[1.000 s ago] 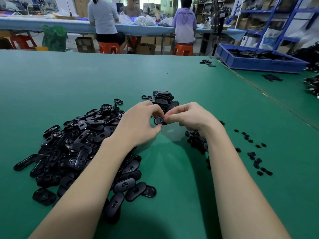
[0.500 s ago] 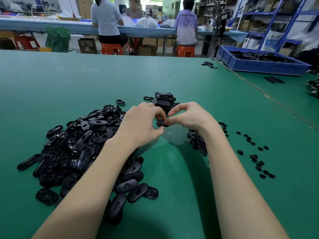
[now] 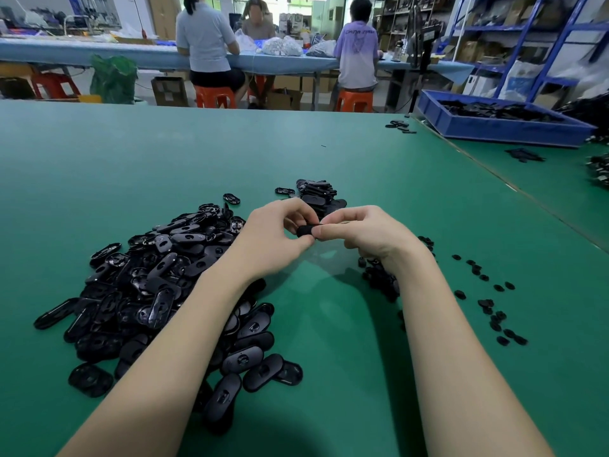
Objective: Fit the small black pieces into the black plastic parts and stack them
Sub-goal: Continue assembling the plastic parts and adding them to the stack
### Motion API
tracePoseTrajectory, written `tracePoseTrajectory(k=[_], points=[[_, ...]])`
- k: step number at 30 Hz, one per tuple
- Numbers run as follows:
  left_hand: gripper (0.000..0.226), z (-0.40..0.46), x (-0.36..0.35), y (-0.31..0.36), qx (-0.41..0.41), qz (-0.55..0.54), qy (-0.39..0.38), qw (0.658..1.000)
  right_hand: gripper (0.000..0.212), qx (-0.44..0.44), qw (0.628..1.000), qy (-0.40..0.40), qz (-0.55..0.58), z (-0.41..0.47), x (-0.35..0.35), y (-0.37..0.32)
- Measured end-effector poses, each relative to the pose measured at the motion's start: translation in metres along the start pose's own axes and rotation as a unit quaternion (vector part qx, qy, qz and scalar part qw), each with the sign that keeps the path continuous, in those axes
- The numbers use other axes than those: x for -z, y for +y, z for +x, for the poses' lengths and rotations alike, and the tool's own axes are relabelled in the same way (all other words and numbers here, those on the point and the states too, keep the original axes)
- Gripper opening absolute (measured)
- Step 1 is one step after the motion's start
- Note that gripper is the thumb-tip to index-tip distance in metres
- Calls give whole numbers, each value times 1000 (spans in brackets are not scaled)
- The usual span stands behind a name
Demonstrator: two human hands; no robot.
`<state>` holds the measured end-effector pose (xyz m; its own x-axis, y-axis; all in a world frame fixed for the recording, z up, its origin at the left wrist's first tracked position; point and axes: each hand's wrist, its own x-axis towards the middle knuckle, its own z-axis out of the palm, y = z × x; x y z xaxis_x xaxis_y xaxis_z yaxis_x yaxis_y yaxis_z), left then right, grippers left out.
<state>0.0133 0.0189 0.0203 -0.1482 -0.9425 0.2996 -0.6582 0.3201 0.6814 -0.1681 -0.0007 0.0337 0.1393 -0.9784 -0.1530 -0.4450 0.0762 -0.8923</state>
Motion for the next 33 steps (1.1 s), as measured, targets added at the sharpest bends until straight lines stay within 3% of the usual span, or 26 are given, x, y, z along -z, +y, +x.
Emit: tracePoseTrajectory(k=[6,9,16,33], points=[[8,2,6,-3,91,-112,-26,989,16,32,999,-1,2,4,0,0],[7,2,5,-3,115,-108,-20,987,14,44,999,-10,-5,5,0,0],[5,2,3,-3,114,-44,-2,992,6,58,995,26,-76,12,-9,-1],[7,3,5,-8,99,-73,-17,992,9,97,995,16,-34,11,-11,8]])
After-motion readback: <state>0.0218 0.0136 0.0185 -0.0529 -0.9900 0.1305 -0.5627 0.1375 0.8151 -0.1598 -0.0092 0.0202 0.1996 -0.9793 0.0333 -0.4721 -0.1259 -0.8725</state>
